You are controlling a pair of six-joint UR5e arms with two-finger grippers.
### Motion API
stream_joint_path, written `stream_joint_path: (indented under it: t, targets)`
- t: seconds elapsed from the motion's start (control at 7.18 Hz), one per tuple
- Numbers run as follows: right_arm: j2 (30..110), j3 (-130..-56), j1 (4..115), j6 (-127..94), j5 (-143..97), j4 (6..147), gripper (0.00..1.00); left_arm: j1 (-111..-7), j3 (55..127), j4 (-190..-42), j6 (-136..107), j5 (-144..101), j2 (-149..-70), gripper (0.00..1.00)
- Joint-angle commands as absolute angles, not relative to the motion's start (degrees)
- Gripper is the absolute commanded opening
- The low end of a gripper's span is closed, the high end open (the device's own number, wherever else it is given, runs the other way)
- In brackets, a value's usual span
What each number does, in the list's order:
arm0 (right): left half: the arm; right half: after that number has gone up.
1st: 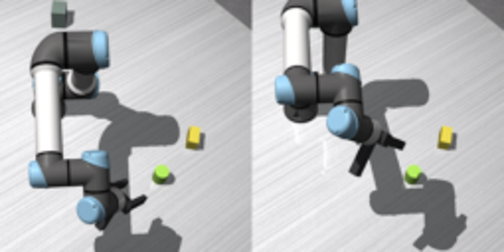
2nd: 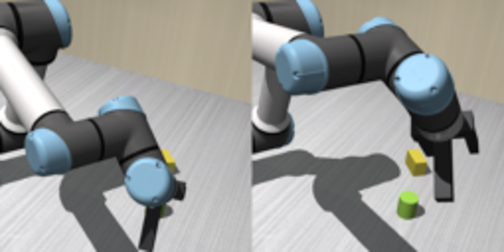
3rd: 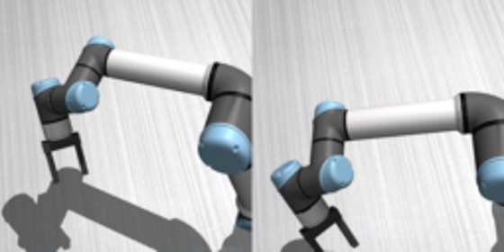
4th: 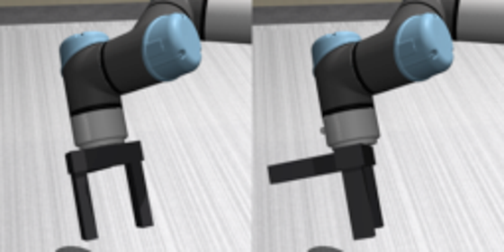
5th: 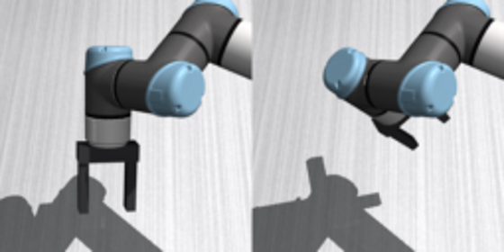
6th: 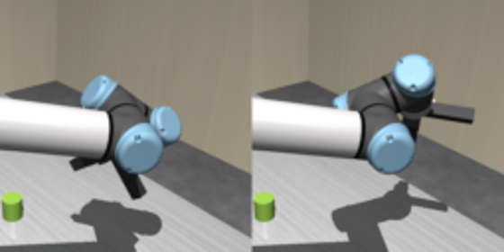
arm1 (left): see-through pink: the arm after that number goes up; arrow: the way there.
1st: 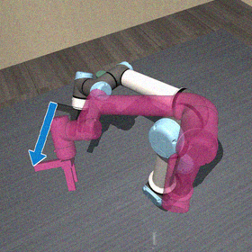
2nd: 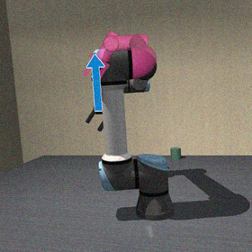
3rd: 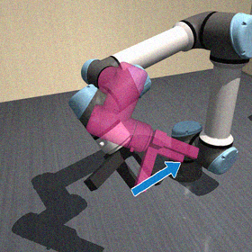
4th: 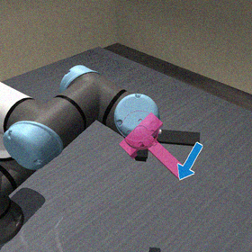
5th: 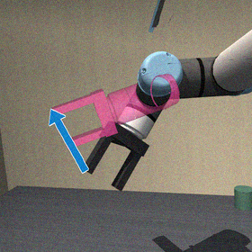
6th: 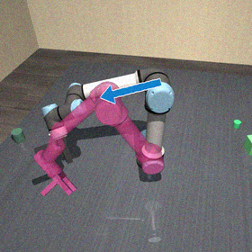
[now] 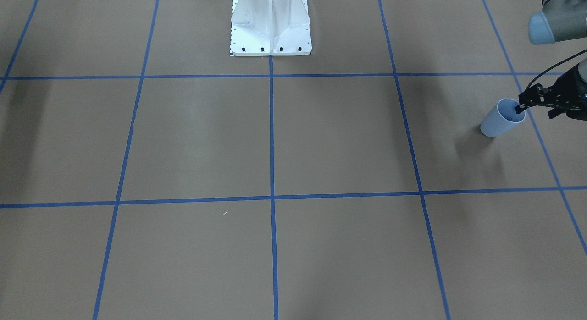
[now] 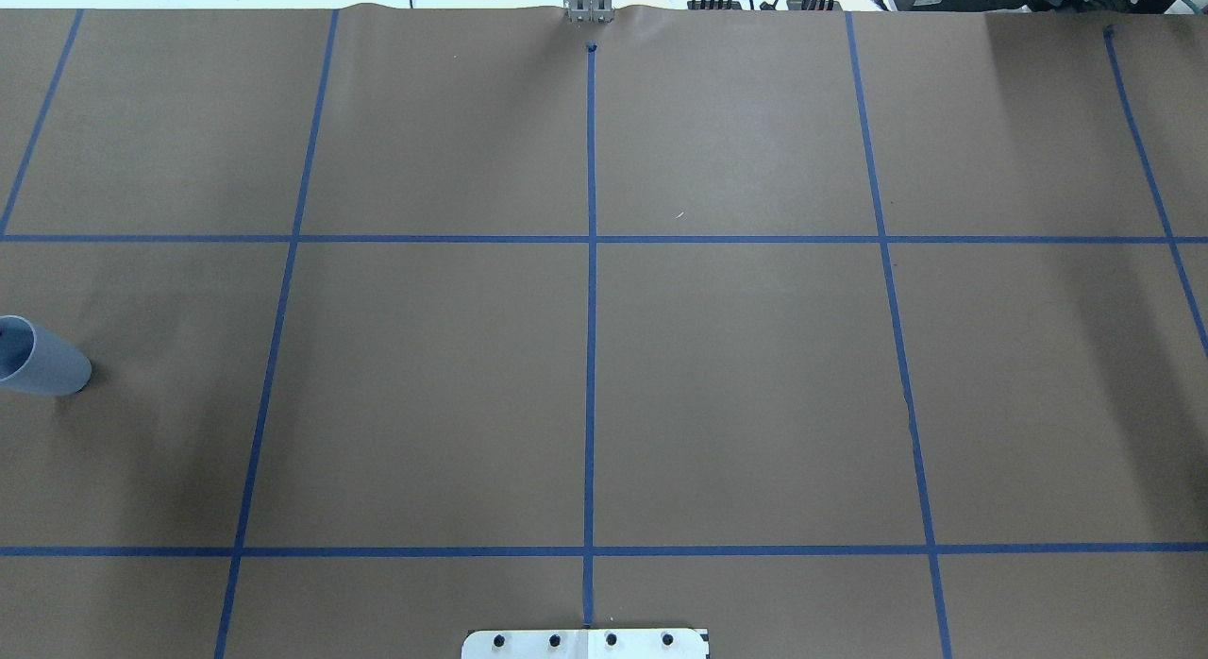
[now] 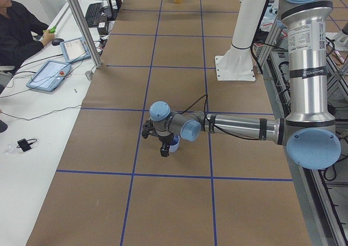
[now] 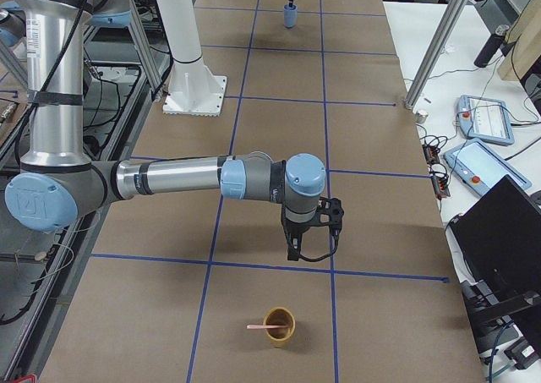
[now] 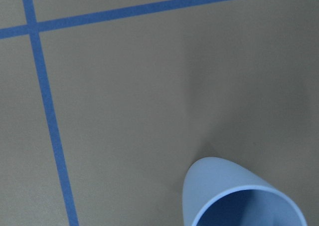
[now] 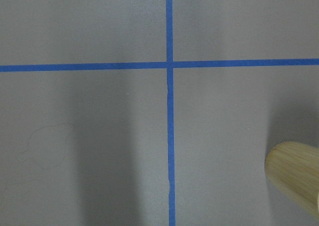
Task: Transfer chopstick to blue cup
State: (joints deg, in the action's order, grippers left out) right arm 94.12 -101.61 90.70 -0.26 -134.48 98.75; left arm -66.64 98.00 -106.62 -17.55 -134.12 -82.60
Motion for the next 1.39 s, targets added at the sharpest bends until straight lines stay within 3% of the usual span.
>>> stream_joint_path:
  t: [0.0,0.14,0.28,0.84,0.97,1.25]
  targets:
    - [94.1,-101.6,90.7,-0.2,-134.4,98.8,1.0,-64.8,97.3,-106.5,-17.9,-134.2,-82.8,0.74]
    - [94.0,-101.7,90.7,-0.3,-134.4,98.8,1.0,-64.8,97.3,-106.6,-19.1,-134.2,-82.8,0.06]
    - [94.0,-101.7,90.7,-0.3,-134.5,98.8,1.0,-64.8,97.5,-106.7,-19.2,-134.2,-82.8,0.0]
    - [93.6,-102.8,90.7,-0.4,-134.9,98.9,1.0,-66.2,101.4,-103.6,-24.9,-139.0,-84.7,0.0]
    - [94.0,-102.4,90.7,-0.4,-134.8,99.0,1.0,-66.5,105.7,-93.8,-26.6,-139.0,-89.3,0.0]
    - [94.7,-102.1,90.7,-0.3,-135.3,98.6,1.0,-67.0,109.7,-64.6,-27.9,-138.3,-109.1,0.0]
